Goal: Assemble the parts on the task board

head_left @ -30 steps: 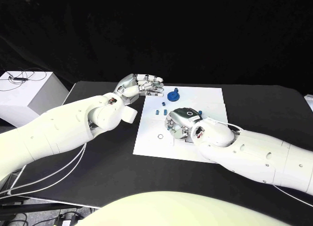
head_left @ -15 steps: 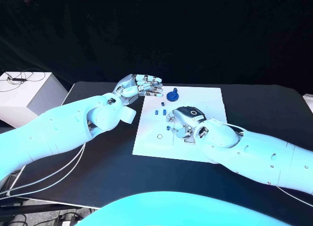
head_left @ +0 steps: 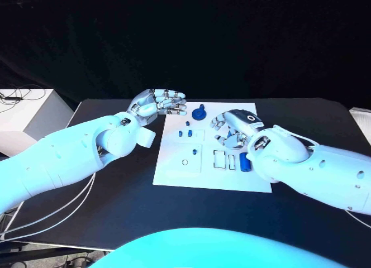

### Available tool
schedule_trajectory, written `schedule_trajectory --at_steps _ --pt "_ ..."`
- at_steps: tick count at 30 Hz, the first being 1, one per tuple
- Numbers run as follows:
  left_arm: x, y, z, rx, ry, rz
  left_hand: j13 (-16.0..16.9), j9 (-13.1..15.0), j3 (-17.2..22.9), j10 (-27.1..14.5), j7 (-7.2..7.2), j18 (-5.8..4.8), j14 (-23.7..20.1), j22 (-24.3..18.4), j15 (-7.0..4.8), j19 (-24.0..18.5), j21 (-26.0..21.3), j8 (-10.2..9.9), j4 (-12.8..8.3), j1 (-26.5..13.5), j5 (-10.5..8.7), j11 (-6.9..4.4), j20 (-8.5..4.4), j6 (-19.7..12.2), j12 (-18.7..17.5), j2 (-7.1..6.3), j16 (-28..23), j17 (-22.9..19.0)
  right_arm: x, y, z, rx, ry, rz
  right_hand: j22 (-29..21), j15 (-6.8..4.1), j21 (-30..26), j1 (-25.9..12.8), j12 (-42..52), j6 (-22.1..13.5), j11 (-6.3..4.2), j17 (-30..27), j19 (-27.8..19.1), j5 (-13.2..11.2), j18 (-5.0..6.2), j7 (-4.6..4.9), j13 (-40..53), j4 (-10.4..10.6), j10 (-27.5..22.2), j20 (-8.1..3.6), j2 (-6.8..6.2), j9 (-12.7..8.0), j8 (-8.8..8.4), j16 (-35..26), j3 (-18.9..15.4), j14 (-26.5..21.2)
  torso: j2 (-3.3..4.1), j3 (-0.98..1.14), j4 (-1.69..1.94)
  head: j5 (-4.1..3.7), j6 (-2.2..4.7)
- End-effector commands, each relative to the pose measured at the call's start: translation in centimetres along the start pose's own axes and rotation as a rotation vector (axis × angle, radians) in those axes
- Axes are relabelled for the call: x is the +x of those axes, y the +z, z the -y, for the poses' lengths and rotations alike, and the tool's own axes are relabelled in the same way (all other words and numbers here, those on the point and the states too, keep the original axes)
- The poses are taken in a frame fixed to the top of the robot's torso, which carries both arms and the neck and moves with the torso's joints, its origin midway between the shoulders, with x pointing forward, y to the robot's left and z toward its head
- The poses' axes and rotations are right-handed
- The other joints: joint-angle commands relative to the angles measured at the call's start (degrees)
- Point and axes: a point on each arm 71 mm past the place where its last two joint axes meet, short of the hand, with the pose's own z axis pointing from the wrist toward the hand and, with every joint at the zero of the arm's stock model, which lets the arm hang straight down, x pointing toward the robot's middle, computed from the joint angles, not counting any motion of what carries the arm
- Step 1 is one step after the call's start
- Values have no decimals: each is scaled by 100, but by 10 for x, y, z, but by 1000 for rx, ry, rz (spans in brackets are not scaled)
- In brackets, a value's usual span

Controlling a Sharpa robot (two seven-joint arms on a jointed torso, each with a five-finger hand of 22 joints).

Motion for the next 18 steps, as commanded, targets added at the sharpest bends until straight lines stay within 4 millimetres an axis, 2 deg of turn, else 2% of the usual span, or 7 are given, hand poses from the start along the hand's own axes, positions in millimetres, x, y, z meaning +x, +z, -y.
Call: schedule_trajectory --at_steps 1,7,9,11,15,18 --pt "1 0 0 14 2 -15 4 -7 10 -39 31 17 -5 -5 49 -5 -18 -37 39 -40 2 -20 47 6 -10 6 -36 5 -10 2 15 36 -6 -65 10 -11 31 8 -4 15 0 14 35 -15 -45 -16 -19 0 3 3 -79 -21 9 42 41 126 -14 -10 -36 -51 1" --pt "0 2 -2 15 1 -11 4 -9 11 -43 33 18 -7 -11 50 -3 -25 -40 47 -43 3 -18 50 3 -11 11 -39 6 -25 3 42 90 -68 -103 119 -6 117 1 -88 22 4 87 57 -50 -68 -57 -47 5 -147 2 -155 -36 2 104 23 146 -17 -10 -43 -59 1" --pt "-1 2 -2 14 1 -9 4 -11 13 -45 34 18 -7 -15 51 0 -29 -42 55 -45 5 -17 52 2 -11 18 -42 7 -26 4 47 101 -85 -120 220 5 207 4 -115 21 13 149 87 -57 -89 -72 -50 8 -205 8 -172 -44 -4 159 -17 169 -6 4 -43 -63 1" --pt "-1 2 -2 14 1 -8 4 -11 13 -45 34 18 -7 -15 51 0 -29 -42 55 -45 5 -17 52 2 -11 18 -42 7 -27 4 49 104 -95 -129 237 9 222 6 -123 19 17 168 93 -59 -92 -78 -50 10 -222 10 -176 -47 -7 176 -32 175 -3 10 -46 -67 1" --pt "-2 2 -3 14 2 -7 4 -12 13 -48 36 19 -9 -20 52 1 -34 -44 61 -46 6 -16 53 0 -12 22 -45 8 -25 7 50 110 -119 -163 262 15 243 2 -129 -12 21 187 104 -69 -96 -58 -45 19 -249 15 -196 -63 -30 199 -112 183 -14 -8 -38 -95 1" --pt "-2 2 -3 15 1 -7 4 -12 13 -48 36 19 -9 -20 52 1 -34 -44 61 -46 6 -16 53 0 -12 22 -45 8 -23 8 51 113 -129 -181 251 16 231 12 -137 -28 23 184 102 -72 -93 -54 -45 18 -274 16 -198 -72 -41 201 -153 182 -6 -10 -31 -99 1"
